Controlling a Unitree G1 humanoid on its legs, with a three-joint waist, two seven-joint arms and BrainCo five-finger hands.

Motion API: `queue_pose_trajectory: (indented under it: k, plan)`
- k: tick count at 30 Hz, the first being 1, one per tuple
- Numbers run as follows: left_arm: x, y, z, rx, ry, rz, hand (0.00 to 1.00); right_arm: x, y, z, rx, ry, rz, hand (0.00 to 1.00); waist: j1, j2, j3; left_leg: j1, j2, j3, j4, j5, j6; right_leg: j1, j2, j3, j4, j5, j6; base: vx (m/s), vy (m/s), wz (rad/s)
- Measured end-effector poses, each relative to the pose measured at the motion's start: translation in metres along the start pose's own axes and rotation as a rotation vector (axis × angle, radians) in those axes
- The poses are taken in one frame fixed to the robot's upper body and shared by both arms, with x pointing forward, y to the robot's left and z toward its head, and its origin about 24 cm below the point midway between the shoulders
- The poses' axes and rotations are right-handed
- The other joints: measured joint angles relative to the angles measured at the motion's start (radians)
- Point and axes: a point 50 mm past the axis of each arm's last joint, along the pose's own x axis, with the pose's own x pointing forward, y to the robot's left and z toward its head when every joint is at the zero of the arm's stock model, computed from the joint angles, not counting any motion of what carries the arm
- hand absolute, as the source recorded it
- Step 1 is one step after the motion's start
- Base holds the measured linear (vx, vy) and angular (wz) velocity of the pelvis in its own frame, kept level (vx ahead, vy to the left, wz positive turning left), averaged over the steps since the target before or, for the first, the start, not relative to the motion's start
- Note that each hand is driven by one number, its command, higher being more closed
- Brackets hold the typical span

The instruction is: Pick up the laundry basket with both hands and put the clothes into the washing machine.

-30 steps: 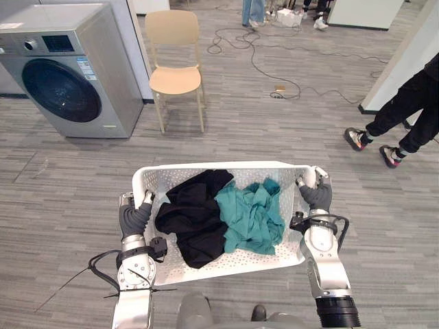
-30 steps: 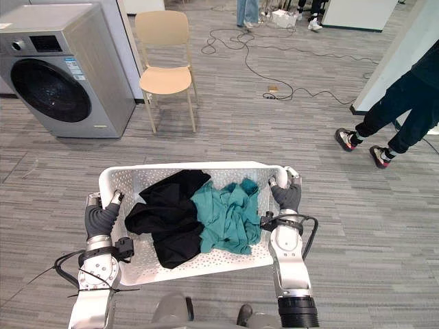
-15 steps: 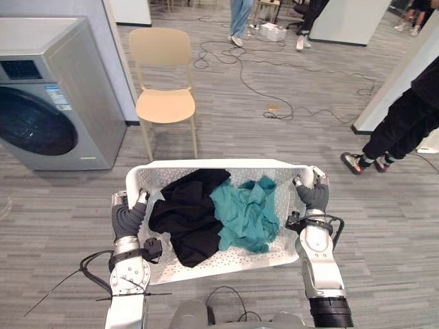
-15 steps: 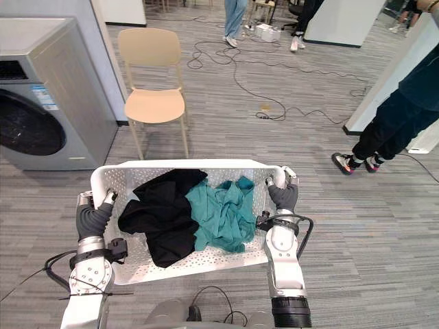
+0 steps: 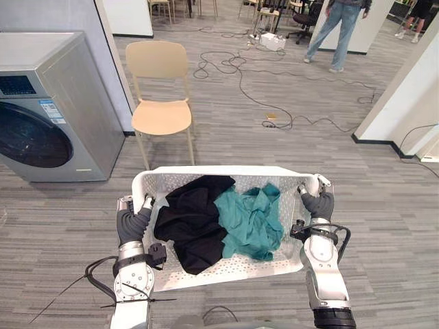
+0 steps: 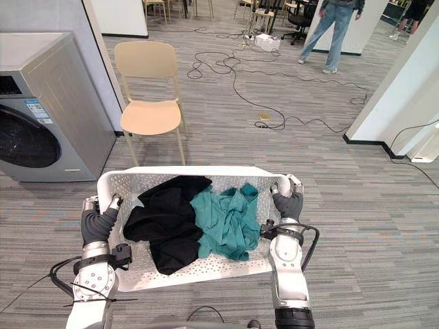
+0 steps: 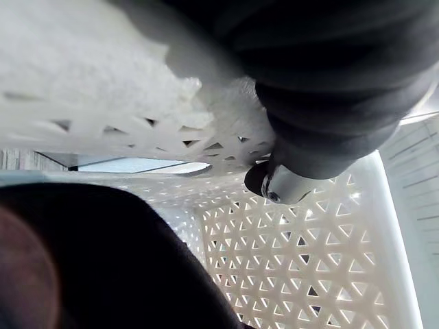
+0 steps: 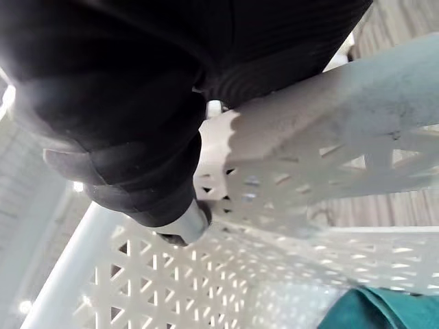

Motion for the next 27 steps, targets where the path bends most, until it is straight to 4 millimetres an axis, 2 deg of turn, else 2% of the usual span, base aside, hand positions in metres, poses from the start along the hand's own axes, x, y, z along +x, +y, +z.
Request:
queue_pose_trajectory:
  k: [3, 5, 6, 7, 8, 9, 10, 11, 12, 13, 14, 15, 16, 17, 19, 20, 21, 22, 23, 24, 25, 26, 27]
  plan:
    - [-0.001, -0.003, -0.003, 0.028, 0.009, -0.012, 1.0, 0.0, -0.002, -0.016, -0.002, 0.065, -0.003, 1.0, -0.002, 0.009, -0.001, -0.004, 0.0, -0.011, -0.014, 0.016, -0.011, -0.007, -0.004, -0.029, 0.001, -0.004, 0.013, 0.01, -0.051, 0.17]
    - [-0.002, -0.008, -0.012, 0.026, 0.048, -0.028, 1.0, 0.0, -0.007, -0.024, -0.003, 0.1, -0.016, 1.0, -0.018, 0.03, 0.0, -0.037, 0.006, -0.029, 0.016, 0.017, -0.014, -0.007, -0.013, -0.092, 0.023, -0.027, 0.023, 0.02, -0.065, 0.67]
    - [-0.004, -0.013, -0.018, 0.016, 0.082, -0.036, 1.0, 0.0, -0.009, -0.03, -0.014, 0.124, -0.019, 1.0, -0.033, 0.042, 0.001, -0.063, 0.016, -0.01, 0.053, 0.018, -0.018, -0.004, -0.024, -0.14, 0.049, -0.05, 0.027, 0.01, -0.028, 0.82]
    - [-0.005, -0.016, -0.02, 0.01, 0.096, -0.042, 1.0, 0.0, -0.012, -0.033, -0.02, 0.136, -0.023, 1.0, -0.033, 0.046, 0.004, -0.07, 0.021, 0.014, 0.069, 0.018, -0.018, -0.003, -0.03, -0.158, 0.068, -0.064, 0.03, -0.02, 0.0, 0.89]
    - [-0.007, -0.019, -0.024, 0.003, 0.116, -0.049, 1.0, 0.0, -0.016, -0.035, -0.032, 0.148, -0.03, 1.0, -0.029, 0.05, 0.007, -0.07, 0.021, 0.033, 0.079, 0.018, -0.018, -0.007, -0.051, -0.196, 0.112, -0.11, 0.034, 0.03, 0.063, 0.88]
    - [-0.008, -0.021, -0.026, 0.001, 0.129, -0.052, 1.0, -0.001, -0.017, -0.037, -0.034, 0.154, -0.033, 1.0, -0.028, 0.043, 0.011, -0.056, -0.003, 0.036, 0.067, 0.002, -0.004, -0.022, -0.135, -0.309, 0.266, -0.194, 0.046, 0.02, 0.064, 0.86]
    - [-0.008, -0.02, -0.026, 0.002, 0.127, -0.052, 1.0, -0.002, -0.016, -0.037, -0.031, 0.157, -0.032, 1.0, -0.028, 0.04, 0.012, -0.046, -0.008, 0.036, 0.058, -0.018, 0.019, -0.03, -0.164, -0.33, 0.332, -0.226, 0.035, 0.07, 0.048, 0.83]
    - [-0.007, -0.019, -0.026, 0.008, 0.125, -0.053, 1.0, -0.002, -0.016, -0.038, -0.028, 0.164, -0.029, 1.0, -0.028, 0.024, 0.021, -0.033, -0.029, 0.023, 0.056, -0.025, 0.027, -0.035, -0.209, -0.341, 0.442, -0.27, 0.006, 0.07, -0.019, 0.5]
    - [-0.007, -0.018, -0.027, 0.015, 0.132, -0.051, 1.0, -0.003, -0.014, -0.04, -0.009, 0.177, -0.016, 1.0, -0.017, 0.011, 0.025, -0.013, -0.054, 0.015, 0.052, -0.043, 0.042, -0.082, -0.27, -0.333, 0.592, -0.288, -0.062, 0.11, -0.001, 0.28]
    - [-0.006, -0.014, -0.028, 0.031, 0.131, -0.047, 1.0, -0.003, -0.009, -0.044, 0.004, 0.197, -0.002, 1.0, -0.005, 0.005, 0.03, 0.016, -0.071, 0.012, 0.036, -0.054, 0.057, -0.157, -0.32, -0.256, 0.762, -0.249, -0.122, 0.12, 0.016, 0.06]
    - [-0.005, -0.013, -0.028, 0.041, 0.129, -0.049, 1.0, -0.004, -0.008, -0.047, 0.007, 0.211, 0.004, 1.0, -0.005, 0.006, 0.034, 0.031, -0.072, 0.005, 0.028, -0.057, 0.06, -0.201, -0.33, -0.22, 0.829, -0.252, -0.14, 0.12, 0.025, 0.03]
    - [-0.004, -0.01, -0.029, 0.065, 0.125, -0.059, 1.0, -0.006, -0.009, -0.053, 0.004, 0.237, 0.01, 1.0, -0.007, 0.012, 0.037, 0.056, -0.059, -0.011, 0.017, -0.066, 0.06, -0.247, -0.306, -0.188, 0.877, -0.291, -0.1, 0.15, -0.02, 0.14]
    - [-0.004, -0.009, -0.029, 0.072, 0.124, -0.061, 1.0, -0.006, -0.008, -0.053, 0.008, 0.24, 0.013, 1.0, -0.01, 0.013, 0.037, 0.062, -0.05, -0.019, 0.017, -0.071, 0.057, -0.265, -0.291, -0.189, 0.871, -0.306, -0.094, 0.2, -0.071, 0.3]
    - [-0.004, -0.009, -0.029, 0.076, 0.122, -0.062, 1.0, -0.006, -0.008, -0.052, 0.01, 0.238, 0.014, 1.0, -0.026, 0.023, 0.044, 0.067, -0.035, -0.036, 0.016, -0.082, 0.047, -0.305, -0.253, -0.196, 0.825, -0.311, -0.095, 0.29, -0.113, 0.38]
    - [-0.004, -0.01, -0.029, 0.073, 0.123, -0.067, 1.0, -0.006, -0.008, -0.052, 0.013, 0.238, 0.009, 1.0, -0.031, 0.021, 0.046, 0.091, -0.009, -0.049, 0.012, -0.103, 0.028, -0.363, -0.186, -0.183, 0.668, -0.304, -0.089, 0.3, -0.123, 0.3]
    - [-0.003, -0.011, -0.03, 0.074, 0.126, -0.069, 1.0, -0.006, -0.01, -0.053, 0.02, 0.243, 0.003, 1.0, -0.031, 0.027, 0.05, 0.119, 0.015, -0.055, 0.012, -0.118, 0.003, -0.383, -0.13, -0.158, 0.505, -0.263, -0.063, 0.38, -0.145, 0.27]
    - [0.001, -0.015, -0.031, 0.074, 0.125, -0.077, 1.0, -0.008, -0.012, -0.054, 0.026, 0.247, -0.003, 1.0, -0.038, 0.028, 0.051, 0.147, 0.026, -0.078, 0.013, -0.14, -0.024, -0.393, -0.091, -0.118, 0.356, -0.195, -0.032, 0.52, -0.219, 0.54]
    - [0.005, -0.019, -0.033, 0.072, 0.127, -0.087, 1.0, -0.009, -0.013, -0.054, 0.025, 0.247, -0.007, 1.0, -0.055, 0.028, 0.051, 0.167, 0.035, -0.107, 0.016, -0.159, -0.045, -0.391, -0.075, -0.076, 0.301, -0.126, -0.007, 0.48, -0.227, 0.72]
    - [0.007, -0.021, -0.033, 0.071, 0.127, -0.094, 1.0, -0.01, -0.015, -0.054, 0.023, 0.248, -0.013, 1.0, -0.061, 0.033, 0.051, 0.176, 0.046, -0.128, 0.015, -0.169, -0.056, -0.383, -0.059, -0.041, 0.314, -0.083, -0.001, 0.51, -0.27, 0.94]
    - [0.009, -0.025, -0.033, 0.074, 0.123, -0.108, 1.0, -0.012, -0.02, -0.055, 0.021, 0.252, -0.032, 1.0, -0.074, 0.042, 0.047, 0.197, 0.076, -0.152, 0.07, -0.181, -0.071, -0.374, -0.018, 0.005, 0.386, -0.062, -0.01, 0.51, -0.283, 0.9]
    - [0.009, -0.027, -0.032, 0.067, 0.121, -0.118, 1.0, -0.012, -0.025, -0.053, 0.016, 0.24, -0.036, 1.0, -0.084, 0.07, 0.06, 0.124, 0.137, -0.147, 0.277, -0.171, -0.054, -0.361, 0.008, -0.007, 0.454, -0.101, -0.043, 0.52, -0.302, 0.67]
    - [0.008, -0.029, -0.032, 0.059, 0.123, -0.118, 1.0, -0.011, -0.027, -0.052, 0.004, 0.231, -0.033, 1.0, -0.078, 0.096, 0.068, 0.086, 0.184, -0.13, 0.399, -0.143, -0.034, -0.338, 0.023, -0.028, 0.469, -0.123, -0.059, 0.53, -0.289, 0.16]
    - [0.008, -0.03, -0.033, 0.052, 0.131, -0.118, 1.0, -0.009, -0.03, -0.051, -0.011, 0.228, -0.025, 1.0, -0.055, 0.137, 0.075, 0.007, 0.296, -0.074, 0.6, -0.005, -0.017, -0.291, 0.073, -0.045, 0.483, -0.167, -0.078, 0.45, -0.229, -0.22]
